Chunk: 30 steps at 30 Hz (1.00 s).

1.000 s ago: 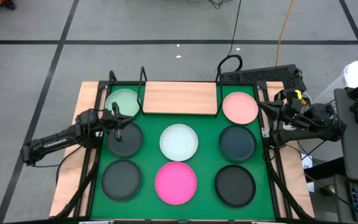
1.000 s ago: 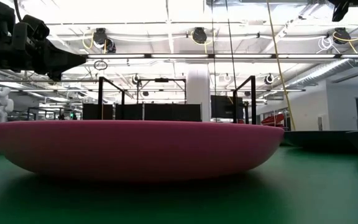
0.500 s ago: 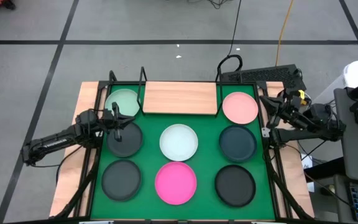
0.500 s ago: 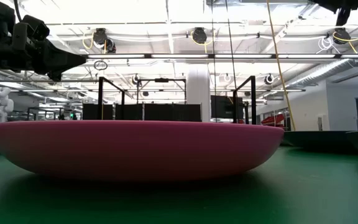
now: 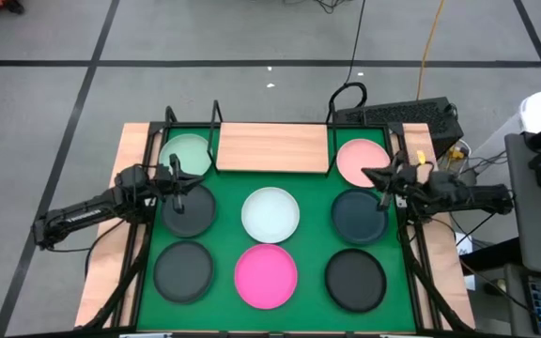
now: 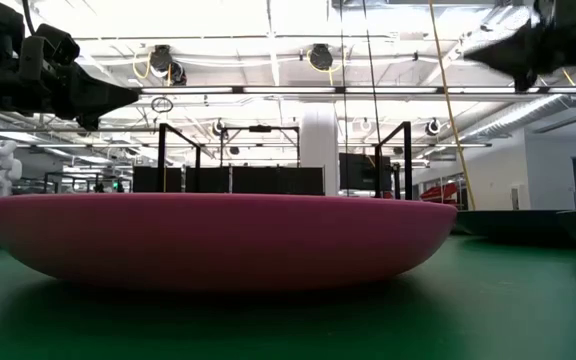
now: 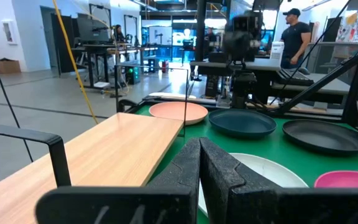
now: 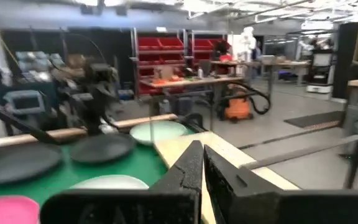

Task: Place and stack plates onto a shelf
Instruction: Put the white plate on the shelf

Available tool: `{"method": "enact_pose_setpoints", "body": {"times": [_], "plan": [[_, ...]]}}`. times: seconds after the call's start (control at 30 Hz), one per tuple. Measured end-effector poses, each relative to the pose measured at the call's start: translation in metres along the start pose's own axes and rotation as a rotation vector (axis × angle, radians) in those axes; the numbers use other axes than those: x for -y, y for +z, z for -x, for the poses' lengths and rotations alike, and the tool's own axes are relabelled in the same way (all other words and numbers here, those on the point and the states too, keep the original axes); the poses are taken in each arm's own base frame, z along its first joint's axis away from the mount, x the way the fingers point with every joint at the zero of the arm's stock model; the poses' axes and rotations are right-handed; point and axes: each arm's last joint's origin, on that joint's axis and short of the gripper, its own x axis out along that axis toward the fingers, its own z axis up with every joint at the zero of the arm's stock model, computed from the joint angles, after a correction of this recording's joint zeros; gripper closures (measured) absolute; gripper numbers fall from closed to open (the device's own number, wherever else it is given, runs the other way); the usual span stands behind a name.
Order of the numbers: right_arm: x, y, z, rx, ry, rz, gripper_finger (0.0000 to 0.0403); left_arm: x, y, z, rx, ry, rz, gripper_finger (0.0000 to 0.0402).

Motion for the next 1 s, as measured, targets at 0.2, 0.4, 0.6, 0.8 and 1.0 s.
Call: {"method": "enact_pose_setpoints", "body": {"times": [0.2, 0.4, 0.6, 0.8, 1.0], "plan": [[-0.009, -0.013, -0.013, -0.036, 0.063, 0.069, 0.0403, 0.0, 0.001, 0.0, 0.005, 0.0, -0.001, 0.0392], [-0.011, -0.032, -0.015, -0.072, 0.086, 0.089, 0.0403, 0.0, 0.001, -0.001, 0.005, 0.006, -0.001, 0.0392], [-0.012, -0.05, -0.016, -0.111, 0.089, 0.108, 0.0403, -0.001, 0.0, -0.001, -0.002, 0.01, 0.0, 0.0392], [-0.012, -0.052, -0.016, -0.109, 0.089, 0.109, 0.0403, -0.001, 0.0, -0.001, -0.001, 0.012, 0.0, 0.0392], [-0.012, -0.052, -0.016, -0.104, 0.088, 0.106, 0.0403, -0.001, 0.0, -0.001, -0.001, 0.012, 0.0, 0.0392]]}}
